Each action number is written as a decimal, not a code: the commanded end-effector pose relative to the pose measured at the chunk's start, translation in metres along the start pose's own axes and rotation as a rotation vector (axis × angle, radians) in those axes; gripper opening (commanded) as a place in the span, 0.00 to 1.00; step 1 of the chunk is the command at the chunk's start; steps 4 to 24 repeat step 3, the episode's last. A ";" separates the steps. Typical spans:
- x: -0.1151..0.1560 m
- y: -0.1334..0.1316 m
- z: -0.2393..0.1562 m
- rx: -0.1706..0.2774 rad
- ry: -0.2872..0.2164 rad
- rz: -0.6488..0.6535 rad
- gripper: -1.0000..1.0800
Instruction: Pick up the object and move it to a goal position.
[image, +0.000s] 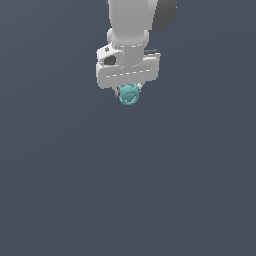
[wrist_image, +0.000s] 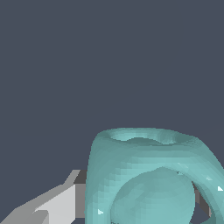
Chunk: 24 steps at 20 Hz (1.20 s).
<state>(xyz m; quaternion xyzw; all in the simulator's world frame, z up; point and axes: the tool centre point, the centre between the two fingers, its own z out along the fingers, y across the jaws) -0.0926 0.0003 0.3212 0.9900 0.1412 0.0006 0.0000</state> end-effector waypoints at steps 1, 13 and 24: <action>-0.002 0.000 -0.005 0.000 -0.001 0.000 0.00; -0.003 0.000 -0.006 0.000 -0.001 0.000 0.00; -0.003 0.000 -0.006 0.000 -0.001 0.000 0.00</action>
